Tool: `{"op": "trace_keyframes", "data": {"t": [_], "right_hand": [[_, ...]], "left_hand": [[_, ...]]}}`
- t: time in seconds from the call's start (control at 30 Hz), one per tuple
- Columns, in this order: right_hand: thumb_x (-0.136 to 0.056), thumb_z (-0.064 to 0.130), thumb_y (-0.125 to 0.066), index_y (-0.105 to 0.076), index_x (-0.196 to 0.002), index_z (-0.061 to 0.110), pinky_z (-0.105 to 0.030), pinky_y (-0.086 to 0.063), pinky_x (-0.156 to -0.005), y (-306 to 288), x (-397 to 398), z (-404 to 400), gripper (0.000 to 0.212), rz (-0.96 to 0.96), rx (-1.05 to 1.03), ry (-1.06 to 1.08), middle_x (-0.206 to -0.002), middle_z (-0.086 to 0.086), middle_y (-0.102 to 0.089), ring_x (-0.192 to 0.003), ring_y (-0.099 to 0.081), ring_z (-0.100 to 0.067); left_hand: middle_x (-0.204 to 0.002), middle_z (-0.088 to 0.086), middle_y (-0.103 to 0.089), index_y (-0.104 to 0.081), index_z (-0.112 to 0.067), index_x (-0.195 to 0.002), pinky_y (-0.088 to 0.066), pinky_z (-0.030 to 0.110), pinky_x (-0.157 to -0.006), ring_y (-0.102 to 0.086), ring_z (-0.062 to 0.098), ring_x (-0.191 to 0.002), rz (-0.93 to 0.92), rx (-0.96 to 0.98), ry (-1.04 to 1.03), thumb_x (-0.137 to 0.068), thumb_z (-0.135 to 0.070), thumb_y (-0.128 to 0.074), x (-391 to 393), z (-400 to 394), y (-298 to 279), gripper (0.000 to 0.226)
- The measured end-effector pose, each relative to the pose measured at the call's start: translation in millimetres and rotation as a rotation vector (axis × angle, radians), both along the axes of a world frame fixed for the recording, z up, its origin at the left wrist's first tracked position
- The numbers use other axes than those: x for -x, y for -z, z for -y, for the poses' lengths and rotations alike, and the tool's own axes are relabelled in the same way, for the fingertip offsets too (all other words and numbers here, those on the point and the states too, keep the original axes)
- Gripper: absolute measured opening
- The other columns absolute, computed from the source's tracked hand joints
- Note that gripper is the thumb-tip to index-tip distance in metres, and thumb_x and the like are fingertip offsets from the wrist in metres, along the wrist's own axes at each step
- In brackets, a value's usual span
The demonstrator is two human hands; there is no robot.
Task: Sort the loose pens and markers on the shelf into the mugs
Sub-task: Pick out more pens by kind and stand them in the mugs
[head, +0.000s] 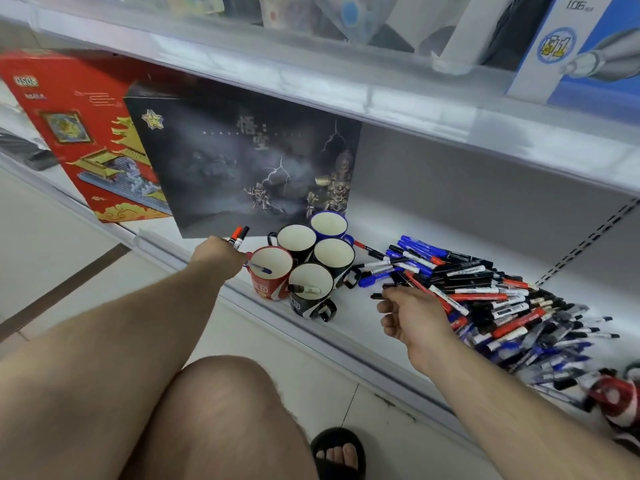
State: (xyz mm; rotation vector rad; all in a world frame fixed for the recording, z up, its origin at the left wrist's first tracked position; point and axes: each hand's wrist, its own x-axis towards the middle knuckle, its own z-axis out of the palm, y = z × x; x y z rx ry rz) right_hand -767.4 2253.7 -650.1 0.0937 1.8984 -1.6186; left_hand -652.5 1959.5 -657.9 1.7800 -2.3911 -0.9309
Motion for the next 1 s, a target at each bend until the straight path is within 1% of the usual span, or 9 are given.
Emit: {"op": "trace_keyframes", "data": {"t": [0.3, 0.43, 0.5, 0.57, 0.63, 0.67, 0.73, 0.83, 1.0], "right_hand": [[-0.095, 0.01, -0.057, -0.066, -0.095, 0.009, -0.03, -0.046, -0.054, 14.1, 7.9, -2.7, 0.009, 0.012, -0.044, 0.022, -0.074, -0.009, -0.065, -0.052, -0.052, -0.018], [-0.095, 0.011, -0.058, -0.066, -0.094, 0.01, -0.03, -0.047, -0.055, 5.0, 5.4, -6.5, 0.008, 0.003, -0.045, 0.023, -0.074, -0.009, -0.065, -0.053, -0.052, -0.018], [-0.095, 0.011, -0.058, -0.066, -0.093, 0.01, -0.027, -0.044, -0.051, -7.3, 3.2, -10.7, 0.009, -0.01, -0.038, 0.024, -0.073, -0.008, -0.065, -0.053, -0.052, -0.018], [-0.095, 0.012, -0.058, -0.066, -0.096, 0.008, -0.026, -0.043, -0.048, -22.5, 0.3, -17.6, 0.009, -0.032, -0.015, 0.026, -0.072, -0.007, -0.065, -0.053, -0.052, -0.018], [-0.094, 0.012, -0.059, -0.067, -0.1, 0.006, -0.029, -0.044, -0.052, -41.9, -4.5, -26.9, 0.011, -0.055, 0.028, 0.025, -0.073, -0.008, -0.066, -0.055, -0.053, -0.019], [-0.094, 0.012, -0.059, -0.067, -0.101, 0.006, -0.03, -0.044, -0.053, -50.0, -7.8, -30.4, 0.012, -0.057, 0.043, 0.014, -0.073, -0.008, -0.066, -0.056, -0.053, -0.019], [-0.095, 0.011, -0.058, -0.067, -0.1, 0.005, -0.029, -0.039, -0.051, -70.7, -17.4, -41.2, 0.012, -0.045, 0.096, -0.01, -0.072, -0.008, -0.065, -0.054, -0.051, -0.018], [-0.094, 0.012, -0.054, -0.069, -0.093, 0.007, -0.029, -0.027, -0.05, -102.4, -34.9, -65.3, 0.016, -0.049, 0.175, -0.052, -0.072, -0.008, -0.065, -0.052, -0.048, -0.017], [-0.1, 0.029, -0.051, -0.071, -0.091, 0.009, -0.028, -0.029, -0.049, -135.6, -57.2, -105.6, 0.03, -0.186, 0.133, -0.122, -0.077, -0.006, -0.068, -0.051, -0.048, -0.017]], "left_hand": [[-0.06, 0.007, -0.059, -0.059, -0.007, -0.071, -0.04, 0.025, -0.048, -0.052, 0.022, -0.05, 0.026, -0.059, 0.063, -0.084, -0.023, -0.066, 34.3, -6.7, 43.6, 0.022], [-0.065, 0.007, -0.06, -0.065, -0.006, -0.085, -0.044, 0.026, -0.055, -0.057, 0.025, -0.059, 0.064, 0.003, 0.097, -0.087, -0.026, -0.061, 34.0, -9.5, 35.3, 0.021], [-0.07, 0.007, -0.062, -0.065, -0.006, -0.088, -0.047, 0.03, -0.059, -0.057, 0.028, -0.065, -0.037, 0.042, 0.089, -0.089, -0.026, -0.059, 36.8, -15.9, 17.6, 0.021], [-0.07, 0.008, -0.061, -0.062, -0.006, -0.087, -0.049, 0.032, -0.055, -0.052, 0.024, -0.055, -0.369, -0.157, 0.023, -0.091, -0.021, -0.061, 45.2, -32.6, -9.9, 0.016], [-0.066, 0.003, -0.052, -0.059, -0.009, -0.093, -0.042, 0.025, -0.043, -0.042, 0.014, -0.044, -0.718, -0.525, 0.004, -0.094, -0.019, -0.063, 53.4, -60.8, -49.3, 0.01], [-0.065, 0.0, -0.049, -0.06, -0.01, -0.096, -0.039, 0.022, -0.041, -0.04, 0.01, -0.042, -0.812, -0.685, 0.039, -0.096, -0.02, -0.061, 55.3, -76.1, -69.4, 0.009], [-0.063, -0.003, -0.046, -0.063, -0.012, -0.099, -0.038, 0.02, -0.042, -0.038, 0.007, -0.044, -0.88, -0.887, 0.174, -0.1, -0.021, -0.056, 55.1, -111.5, -107.7, 0.012], [-0.059, -0.006, -0.044, -0.065, -0.014, -0.097, -0.037, 0.02, -0.045, -0.037, 0.006, -0.045, -0.877, -1.033, 0.361, -0.1, -0.021, -0.052, 44.4, -171.4, -150.9, 0.015], [-0.06, -0.006, -0.046, -0.064, -0.017, -0.096, -0.039, 0.018, -0.045, -0.037, 0.005, -0.044, -0.981, -1.322, 0.368, -0.1, -0.028, -0.051, 28.7, -244.0, -171.7, 0.018]]}}
